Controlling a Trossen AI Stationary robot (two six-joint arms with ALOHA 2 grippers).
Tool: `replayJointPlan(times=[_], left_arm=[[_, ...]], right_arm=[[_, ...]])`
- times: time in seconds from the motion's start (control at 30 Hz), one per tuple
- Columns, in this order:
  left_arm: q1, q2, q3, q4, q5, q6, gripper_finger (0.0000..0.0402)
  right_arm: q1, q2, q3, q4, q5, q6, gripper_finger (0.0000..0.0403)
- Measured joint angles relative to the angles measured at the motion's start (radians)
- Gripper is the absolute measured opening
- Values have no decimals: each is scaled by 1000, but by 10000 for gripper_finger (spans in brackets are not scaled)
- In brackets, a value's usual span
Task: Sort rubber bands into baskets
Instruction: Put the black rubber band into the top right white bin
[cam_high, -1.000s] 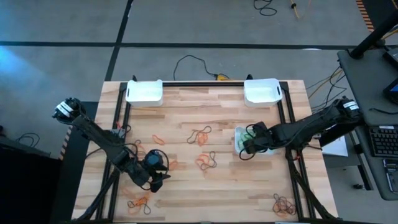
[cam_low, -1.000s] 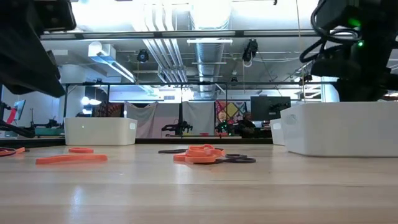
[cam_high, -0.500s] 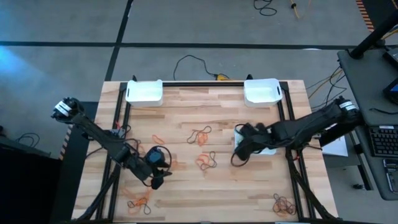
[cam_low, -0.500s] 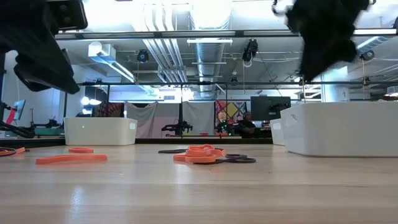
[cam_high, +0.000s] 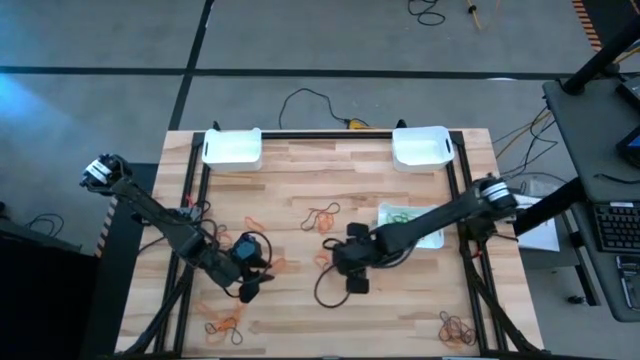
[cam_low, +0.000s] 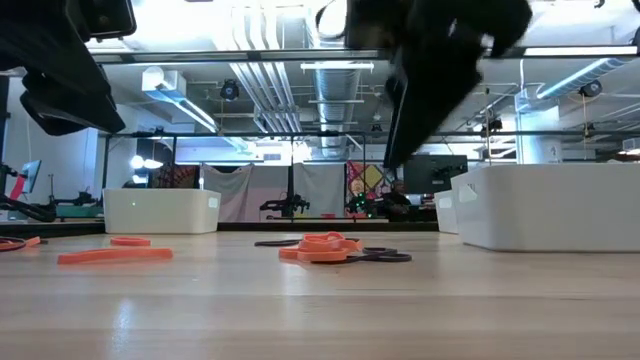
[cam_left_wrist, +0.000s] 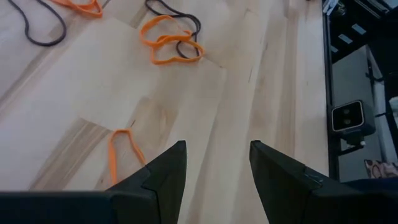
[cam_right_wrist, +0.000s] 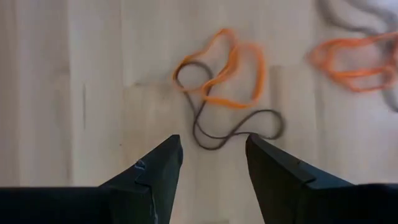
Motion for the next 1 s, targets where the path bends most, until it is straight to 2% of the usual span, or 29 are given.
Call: replayJointPlan(times=[0.17,0.4,0.53,0.73,1.0], left_arm=[[-8,-2,0,-3,0,-3,162],[-8,-1,-2,-24,-5,-4,162],[-8,0,-2,-27,-6,-4,162],[-8,3,-2,-28,-11,-7,162],[-8,3,-2,-28,-37,-8,162]], right_arm=[[-6,86,1,3,-60,15,184],[-16,143,4,31,-21,42,246],[-30,171,4,32,-31,58,251],[-39,184,6,39,-35,53,198],[-53,184,6,40,-34,-9,75]])
